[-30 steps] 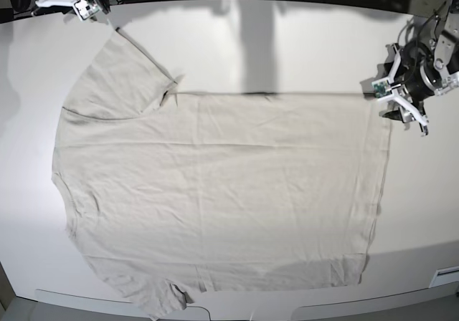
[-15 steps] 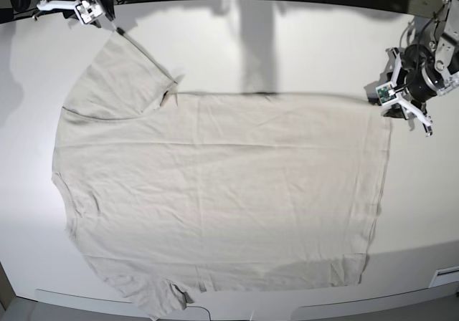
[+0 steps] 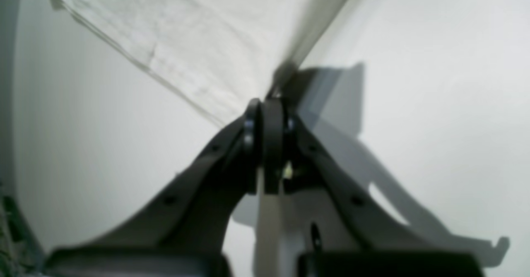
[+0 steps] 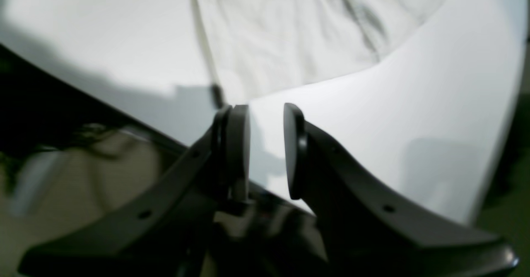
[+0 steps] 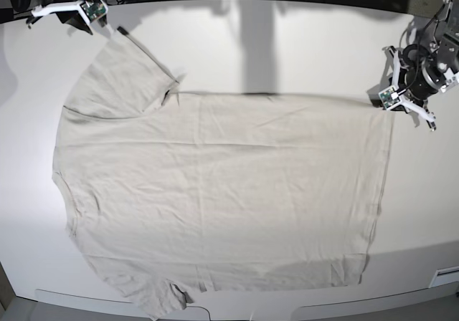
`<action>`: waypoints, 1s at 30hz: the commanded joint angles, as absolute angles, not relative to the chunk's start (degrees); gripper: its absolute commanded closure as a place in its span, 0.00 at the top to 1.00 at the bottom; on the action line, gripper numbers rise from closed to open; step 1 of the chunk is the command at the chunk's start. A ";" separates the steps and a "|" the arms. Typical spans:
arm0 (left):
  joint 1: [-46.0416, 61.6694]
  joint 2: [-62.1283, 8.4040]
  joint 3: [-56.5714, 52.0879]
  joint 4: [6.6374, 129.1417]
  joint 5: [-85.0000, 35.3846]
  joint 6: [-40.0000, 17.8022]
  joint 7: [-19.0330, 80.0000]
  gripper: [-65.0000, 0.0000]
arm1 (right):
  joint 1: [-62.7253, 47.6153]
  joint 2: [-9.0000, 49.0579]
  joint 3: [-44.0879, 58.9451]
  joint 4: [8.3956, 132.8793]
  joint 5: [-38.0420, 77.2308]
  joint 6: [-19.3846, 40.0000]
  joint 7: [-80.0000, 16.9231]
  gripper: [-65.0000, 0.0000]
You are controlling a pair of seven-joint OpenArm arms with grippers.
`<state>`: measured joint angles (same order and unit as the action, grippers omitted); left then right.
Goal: Fold the T-shirt properly
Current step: 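Move both grippers down toward the shirt's shoulder corners, then grasp the shoulder corners with the left and right grippers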
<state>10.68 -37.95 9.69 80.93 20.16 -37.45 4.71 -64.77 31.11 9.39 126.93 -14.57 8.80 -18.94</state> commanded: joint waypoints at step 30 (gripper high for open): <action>11.25 -31.31 9.58 80.99 14.90 -29.28 17.15 0.00 | -39.07 53.15 -8.58 95.00 -40.99 12.08 -5.50 0.37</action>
<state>10.61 -30.79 9.37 81.38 13.89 -27.55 13.21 -39.09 52.01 -9.26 94.52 -40.75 12.23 -5.43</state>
